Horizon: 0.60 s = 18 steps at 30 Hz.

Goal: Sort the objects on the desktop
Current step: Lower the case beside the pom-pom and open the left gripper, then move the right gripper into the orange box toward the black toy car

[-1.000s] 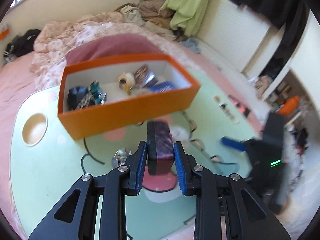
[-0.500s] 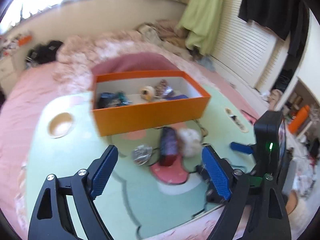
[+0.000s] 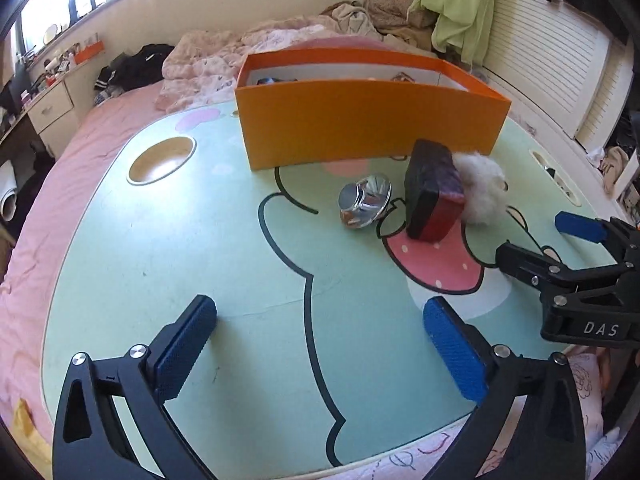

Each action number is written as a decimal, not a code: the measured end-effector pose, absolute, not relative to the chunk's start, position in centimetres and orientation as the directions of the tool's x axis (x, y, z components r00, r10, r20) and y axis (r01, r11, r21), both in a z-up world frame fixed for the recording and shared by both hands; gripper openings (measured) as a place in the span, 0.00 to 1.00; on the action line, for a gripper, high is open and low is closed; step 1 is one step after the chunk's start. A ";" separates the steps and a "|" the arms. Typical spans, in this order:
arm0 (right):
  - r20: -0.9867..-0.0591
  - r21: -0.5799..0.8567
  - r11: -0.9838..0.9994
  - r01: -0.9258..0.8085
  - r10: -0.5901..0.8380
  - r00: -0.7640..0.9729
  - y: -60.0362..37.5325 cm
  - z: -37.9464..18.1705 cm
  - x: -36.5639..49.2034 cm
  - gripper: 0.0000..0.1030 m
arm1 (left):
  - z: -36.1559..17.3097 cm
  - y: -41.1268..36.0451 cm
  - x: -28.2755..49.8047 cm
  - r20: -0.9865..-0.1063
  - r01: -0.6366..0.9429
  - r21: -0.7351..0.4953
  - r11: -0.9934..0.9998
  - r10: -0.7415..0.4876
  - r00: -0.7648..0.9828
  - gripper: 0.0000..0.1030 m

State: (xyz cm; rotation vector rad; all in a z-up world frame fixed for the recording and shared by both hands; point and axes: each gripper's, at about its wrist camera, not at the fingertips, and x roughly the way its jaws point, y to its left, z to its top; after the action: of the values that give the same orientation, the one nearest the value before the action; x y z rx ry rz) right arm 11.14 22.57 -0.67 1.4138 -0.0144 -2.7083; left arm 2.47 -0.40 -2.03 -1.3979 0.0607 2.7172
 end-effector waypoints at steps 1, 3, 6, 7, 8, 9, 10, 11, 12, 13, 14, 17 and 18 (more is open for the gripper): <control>-0.818 0.049 -0.996 0.072 -0.081 -0.569 22.6 -0.7 11.1 1.00 | -2.2 -0.5 2.4 -0.812 -0.094 -0.004 -0.996 0.058 -0.580 1.00; -0.813 0.051 -0.997 0.059 -0.076 -0.578 22.6 -0.8 11.2 1.00 | -2.7 -0.5 2.1 -0.811 -0.093 -0.006 -0.996 0.059 -0.582 1.00; -0.776 0.090 -0.995 0.037 -0.094 -0.623 23.4 -0.1 12.0 1.00 | -2.8 -0.7 1.9 -0.809 -0.093 -0.008 -0.996 0.061 -0.585 1.00; -0.738 0.114 -0.993 0.020 -0.098 -0.668 23.9 0.8 12.7 1.00 | -3.0 -0.7 1.7 -0.808 -0.091 -0.008 -0.996 0.060 -0.586 1.00; -0.700 0.128 -0.992 0.003 -0.093 -0.708 24.3 1.7 13.3 1.00 | -3.0 -0.7 1.7 -0.807 -0.090 -0.008 -0.996 0.060 -0.587 1.00; -0.652 0.151 -0.988 -0.007 -0.094 -0.753 24.7 2.8 13.8 1.00 | -2.7 -0.8 1.9 -0.806 -0.089 -0.008 -0.996 0.059 -0.589 1.00; -0.617 0.172 -0.985 -0.010 -0.100 -0.781 24.9 3.7 13.9 1.00 | -2.7 -0.8 1.9 -0.804 -0.088 -0.009 -0.996 0.059 -0.591 1.00; -0.586 0.191 -0.982 -0.006 -0.108 -0.803 24.9 4.8 13.6 1.00 | -2.4 -0.8 2.2 -0.803 -0.086 -0.008 -0.996 0.058 -0.593 1.00; -0.575 0.200 -0.980 0.001 -0.118 -0.809 24.6 5.9 12.8 1.00 | -2.1 -0.9 2.6 -0.802 -0.086 -0.006 -0.996 0.057 -0.594 1.00; -0.594 0.206 -0.979 0.011 -0.134 -0.793 24.1 6.8 11.2 1.00 | -1.9 -1.0 2.8 -0.802 -0.086 -0.006 -0.996 0.056 -0.595 1.00; -0.625 0.220 -0.975 0.021 -0.157 -0.765 23.6 7.5 9.2 1.00 | -1.9 -1.0 2.9 -0.801 -0.087 -0.007 -0.996 0.057 -0.595 1.00; -0.693 0.259 -0.965 0.034 -0.210 -0.690 21.9 8.2 4.1 0.98 | -1.5 -1.5 3.4 -0.799 -0.082 -0.006 -0.997 0.054 -0.599 1.00; -0.719 0.252 -0.967 0.030 -0.208 -0.664 20.8 8.1 2.4 0.97 | -1.3 -1.6 3.4 -0.799 -0.079 -0.005 -0.997 0.052 -0.600 1.00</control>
State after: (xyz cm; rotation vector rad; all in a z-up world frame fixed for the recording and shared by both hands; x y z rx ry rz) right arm 2.42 20.81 8.09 1.2214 -0.3313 -2.7312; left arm 3.42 -1.59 -1.28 -1.3691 0.0469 2.7457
